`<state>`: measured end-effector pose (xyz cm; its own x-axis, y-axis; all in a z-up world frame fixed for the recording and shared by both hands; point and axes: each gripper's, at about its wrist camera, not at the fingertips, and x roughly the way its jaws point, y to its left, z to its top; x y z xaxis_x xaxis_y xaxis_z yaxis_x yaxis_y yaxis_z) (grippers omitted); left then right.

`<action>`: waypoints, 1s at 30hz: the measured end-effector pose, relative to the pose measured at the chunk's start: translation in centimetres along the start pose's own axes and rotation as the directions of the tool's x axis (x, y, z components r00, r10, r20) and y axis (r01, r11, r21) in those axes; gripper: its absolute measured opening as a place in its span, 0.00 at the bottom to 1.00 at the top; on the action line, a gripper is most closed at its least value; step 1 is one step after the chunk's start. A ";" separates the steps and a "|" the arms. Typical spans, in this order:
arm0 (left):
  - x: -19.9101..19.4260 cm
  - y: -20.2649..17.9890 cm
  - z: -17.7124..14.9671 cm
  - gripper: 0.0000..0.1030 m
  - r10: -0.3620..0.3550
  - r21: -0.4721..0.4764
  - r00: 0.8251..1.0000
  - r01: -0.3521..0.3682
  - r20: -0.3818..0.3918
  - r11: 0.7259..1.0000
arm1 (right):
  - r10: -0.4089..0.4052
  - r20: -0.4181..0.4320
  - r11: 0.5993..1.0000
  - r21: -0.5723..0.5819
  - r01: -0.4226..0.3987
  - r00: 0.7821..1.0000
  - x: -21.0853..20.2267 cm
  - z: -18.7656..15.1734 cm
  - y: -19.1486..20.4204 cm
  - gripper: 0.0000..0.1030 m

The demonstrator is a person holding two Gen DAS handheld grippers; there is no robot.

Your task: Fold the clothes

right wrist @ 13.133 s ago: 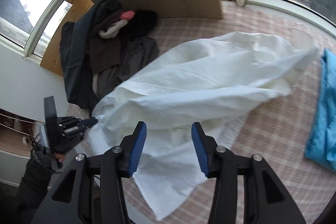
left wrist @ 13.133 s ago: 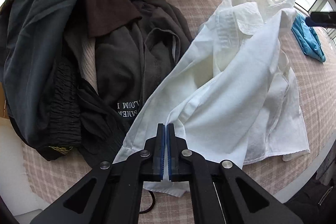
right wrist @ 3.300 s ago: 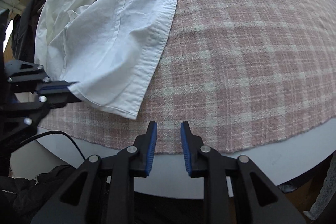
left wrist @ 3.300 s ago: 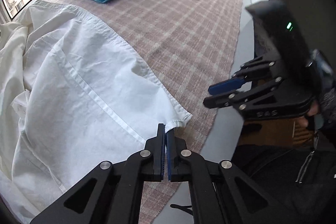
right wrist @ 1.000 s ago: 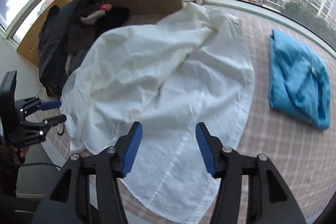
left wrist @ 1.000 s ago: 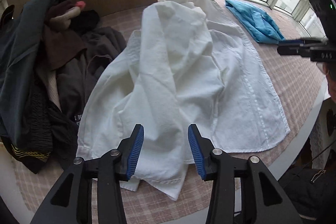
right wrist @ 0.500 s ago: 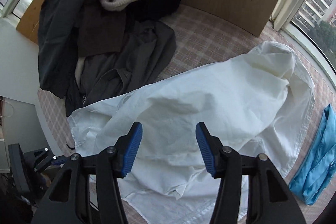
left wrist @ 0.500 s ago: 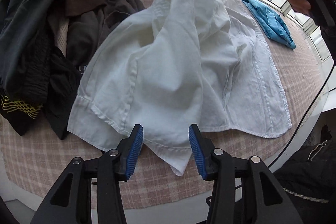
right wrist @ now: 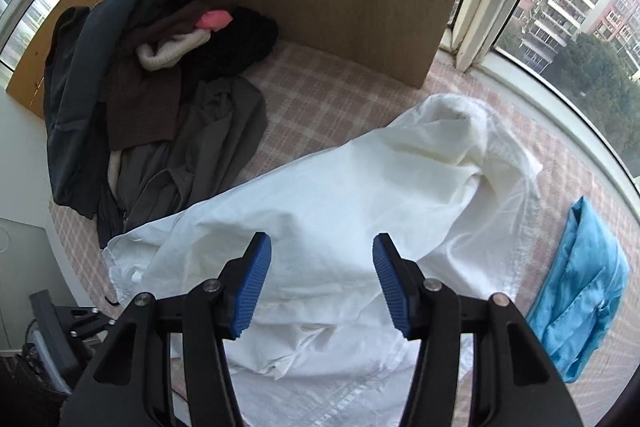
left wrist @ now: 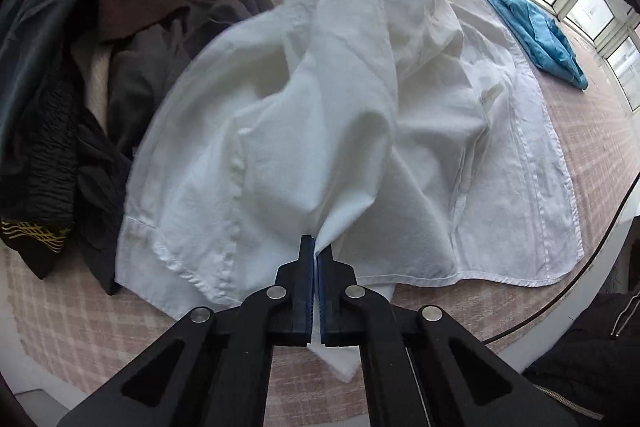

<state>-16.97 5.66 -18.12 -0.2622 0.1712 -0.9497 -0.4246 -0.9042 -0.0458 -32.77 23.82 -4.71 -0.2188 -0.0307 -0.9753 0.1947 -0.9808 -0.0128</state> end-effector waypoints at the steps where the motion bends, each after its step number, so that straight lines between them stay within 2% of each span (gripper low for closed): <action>1: -1.0 0.5 0.0 0.01 -0.001 -0.006 1.000 0.001 0.017 1.000 | -0.003 -0.009 1.000 0.016 0.004 1.000 0.1 0.6 -0.7 0.51; 5: -4.9 1.9 0.1 0.00 -0.019 -0.023 0.996 0.021 0.082 1.000 | 0.014 -0.051 0.997 0.081 -0.010 0.999 0.9 3.0 -2.3 0.51; 11: -6.9 -0.3 0.2 0.00 -0.107 0.034 0.988 0.104 0.111 0.994 | -0.003 -0.157 0.995 0.095 0.019 0.988 3.7 5.8 0.8 0.51; 18: -6.2 -3.3 -1.1 0.00 -0.232 0.133 0.969 0.220 0.082 0.966 | -0.065 -0.357 0.993 0.064 0.094 0.932 8.6 7.1 5.2 0.51; 23: -5.8 -3.8 -2.2 0.00 -0.280 0.169 0.957 0.264 0.081 0.950 | -0.126 -0.427 0.986 0.046 0.161 0.896 11.1 7.9 6.4 0.51; 26: -5.7 -3.5 -2.3 0.00 -0.295 0.170 0.951 0.277 0.091 0.946 | -0.153 -0.433 0.981 0.045 0.190 0.888 11.4 7.6 6.2 0.50; 27: -5.6 -3.2 -2.3 0.00 -0.297 0.167 0.950 0.279 0.096 0.946 | -0.158 -0.433 0.979 0.048 0.197 0.887 11.5 7.4 6.0 0.39; 28: -5.6 -3.0 -2.3 0.00 -0.300 0.164 0.949 0.282 0.100 0.945 | -0.154 -0.433 0.979 0.053 0.196 0.888 11.4 7.2 5.8 0.14; 29: -5.6 -2.8 -2.3 0.00 -0.304 0.160 0.947 0.286 0.104 0.945 | -0.137 -0.430 0.981 0.065 0.182 0.892 11.3 7.0 5.5 0.04; 30: -5.6 -2.6 -2.2 0.00 -0.309 0.156 0.945 0.291 0.108 0.944 | -0.120 -0.428 0.983 0.076 0.168 0.896 11.1 6.7 5.2 0.03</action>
<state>-12.43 6.21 -13.37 -0.2098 0.4837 -0.8497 -0.6122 -0.7426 -0.2716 -40.66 17.13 -14.14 0.1895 0.1726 -0.9666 0.0814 -0.9838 -0.1597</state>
